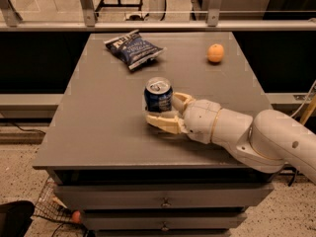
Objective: Place pepsi can upright
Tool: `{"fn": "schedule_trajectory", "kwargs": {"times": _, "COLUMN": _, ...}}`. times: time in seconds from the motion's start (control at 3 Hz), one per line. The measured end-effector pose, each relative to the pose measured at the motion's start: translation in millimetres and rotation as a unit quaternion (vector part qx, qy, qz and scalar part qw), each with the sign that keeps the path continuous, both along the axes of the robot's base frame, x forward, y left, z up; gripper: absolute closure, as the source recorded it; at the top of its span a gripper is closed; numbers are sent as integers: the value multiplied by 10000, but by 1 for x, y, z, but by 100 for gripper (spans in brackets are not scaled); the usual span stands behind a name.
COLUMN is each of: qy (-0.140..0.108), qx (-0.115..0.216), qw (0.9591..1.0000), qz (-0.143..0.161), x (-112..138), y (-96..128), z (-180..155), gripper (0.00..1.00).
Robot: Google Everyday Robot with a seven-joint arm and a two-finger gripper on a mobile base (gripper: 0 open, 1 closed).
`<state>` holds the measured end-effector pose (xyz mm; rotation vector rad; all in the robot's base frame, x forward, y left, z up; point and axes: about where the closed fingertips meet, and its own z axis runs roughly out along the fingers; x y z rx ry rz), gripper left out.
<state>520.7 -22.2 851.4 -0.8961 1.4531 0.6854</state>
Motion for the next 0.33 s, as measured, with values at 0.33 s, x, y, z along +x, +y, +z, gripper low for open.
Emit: {"fn": "schedule_trajectory", "kwargs": {"times": 0.33, "qy": -4, "qx": -2, "qw": 10000, "qz": 18, "x": 0, "y": 2, "z": 1, "gripper": 6}}
